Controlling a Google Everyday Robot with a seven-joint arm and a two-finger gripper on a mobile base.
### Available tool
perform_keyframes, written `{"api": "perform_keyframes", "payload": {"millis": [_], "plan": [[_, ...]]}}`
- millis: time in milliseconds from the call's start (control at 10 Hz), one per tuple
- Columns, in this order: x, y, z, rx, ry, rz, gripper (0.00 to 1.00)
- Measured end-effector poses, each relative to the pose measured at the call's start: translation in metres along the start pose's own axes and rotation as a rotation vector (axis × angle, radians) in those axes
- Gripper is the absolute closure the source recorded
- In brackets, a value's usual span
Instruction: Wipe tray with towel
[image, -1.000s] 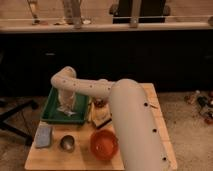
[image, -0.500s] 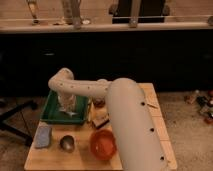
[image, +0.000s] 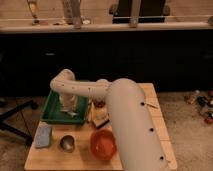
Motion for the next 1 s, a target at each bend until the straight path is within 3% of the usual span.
{"api": "perform_keyframes", "payload": {"millis": [400, 700, 900, 1000], "plan": [[0.015, 0.019, 0.005, -0.059, 0.004, 0.039, 1.00], [0.038, 0.013, 0.003, -0.082, 0.020, 0.037, 1.00], [0.039, -0.006, 0.002, -0.061, 0.014, 0.010, 1.00], [0.037, -0.022, 0.002, -0.003, -0.002, -0.009, 1.00]]}}
